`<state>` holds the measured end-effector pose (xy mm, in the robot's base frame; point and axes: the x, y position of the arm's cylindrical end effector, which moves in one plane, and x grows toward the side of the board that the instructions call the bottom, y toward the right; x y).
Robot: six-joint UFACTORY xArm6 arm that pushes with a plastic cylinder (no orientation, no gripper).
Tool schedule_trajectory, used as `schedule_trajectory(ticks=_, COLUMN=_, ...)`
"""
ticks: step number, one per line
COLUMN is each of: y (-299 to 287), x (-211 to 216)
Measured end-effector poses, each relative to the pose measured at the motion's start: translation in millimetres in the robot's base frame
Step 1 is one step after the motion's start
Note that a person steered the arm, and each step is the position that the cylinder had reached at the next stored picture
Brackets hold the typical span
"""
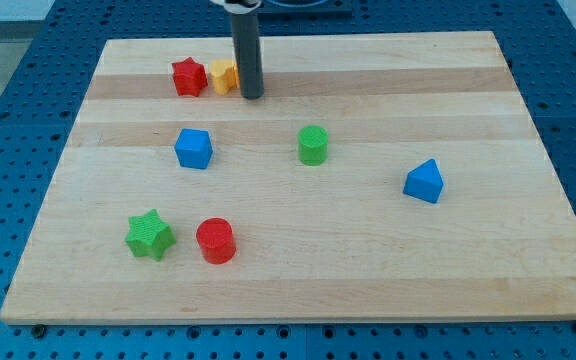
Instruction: Slide the yellow hexagon down a bit
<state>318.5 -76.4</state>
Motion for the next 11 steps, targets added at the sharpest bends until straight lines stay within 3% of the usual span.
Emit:
schedule_trajectory(ticks=2, y=-3, x=32)
schedule_trajectory(ticks=3, y=72, x=39)
schedule_trajectory(ticks=4, y=121, x=28)
schedule_trajectory(ticks=5, y=142, x=-18)
schedule_trajectory(ticks=6, y=135, x=-85)
schedule_trajectory(ticks=7, y=93, x=-124)
schedule_trajectory(ticks=9, y=-5, x=-122)
schedule_trajectory(ticks=11, y=-8, x=-92)
